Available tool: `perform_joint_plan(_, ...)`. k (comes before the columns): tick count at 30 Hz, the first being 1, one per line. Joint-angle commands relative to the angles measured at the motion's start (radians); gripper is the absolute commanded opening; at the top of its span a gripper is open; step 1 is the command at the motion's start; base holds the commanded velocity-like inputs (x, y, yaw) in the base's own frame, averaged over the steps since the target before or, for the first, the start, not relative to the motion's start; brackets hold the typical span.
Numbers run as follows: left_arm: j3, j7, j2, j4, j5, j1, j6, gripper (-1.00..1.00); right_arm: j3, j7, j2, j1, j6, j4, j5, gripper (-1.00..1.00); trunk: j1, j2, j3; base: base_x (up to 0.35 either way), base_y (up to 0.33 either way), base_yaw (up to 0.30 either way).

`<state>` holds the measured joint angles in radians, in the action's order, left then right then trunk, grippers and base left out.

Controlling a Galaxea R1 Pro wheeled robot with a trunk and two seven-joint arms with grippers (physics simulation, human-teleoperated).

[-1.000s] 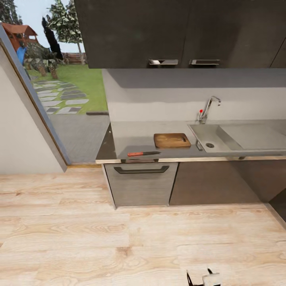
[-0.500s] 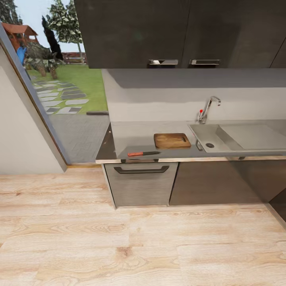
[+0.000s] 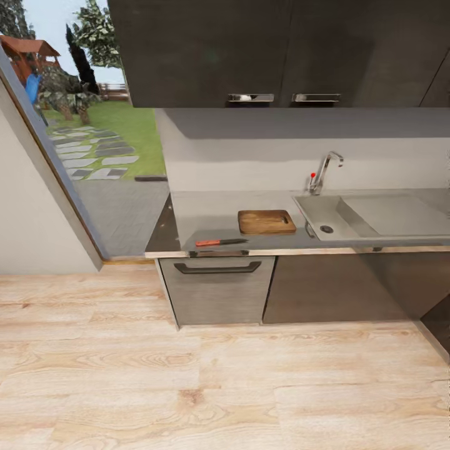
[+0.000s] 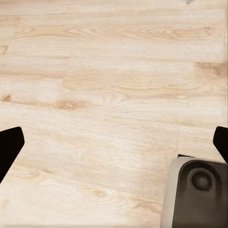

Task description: In the kitchen, take the Vidalia onion out of the sink, dice it on the chopping board with the paring knife, put the diced onion into the bowl on the countertop, then place both the paring knife and the chopping board into the sink.

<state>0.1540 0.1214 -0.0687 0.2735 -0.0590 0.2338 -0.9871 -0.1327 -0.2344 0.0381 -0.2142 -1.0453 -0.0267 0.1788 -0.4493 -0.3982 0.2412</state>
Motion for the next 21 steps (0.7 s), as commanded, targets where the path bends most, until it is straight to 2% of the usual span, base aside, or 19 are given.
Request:
perform_joint_plan(1,-0.005,0.003,0.002,0.002,-0.005,0.006,-0.007,1.0,-0.008,-0.005,0.0,-0.001,-0.002,0.0,0.01,1.0,-0.001,-0.002,0.002,0.074,-0.281,0.0)
perform_joint_plan(11,-0.005,0.003,0.006,0.002,-0.005,0.063,-0.06,1.0,-0.008,-0.005,0.0,-0.001,-0.002,0.0,0.01,1.0,-0.001,-0.002,0.002,0.063,-0.305,0.0)
perform_joint_plan(16,-0.005,0.003,0.007,0.001,-0.005,0.091,-0.06,1.0,-0.007,-0.005,0.0,-0.001,-0.002,0.0,0.01,1.0,-0.001,-0.002,0.002,0.008,-0.316,0.0)
perform_joint_plan(21,-0.005,0.003,0.007,0.001,-0.005,0.091,-0.06,1.0,-0.007,-0.005,0.001,-0.001,-0.002,0.001,0.01,1.0,-0.001,-0.002,0.002,0.001,-0.319,0.0)
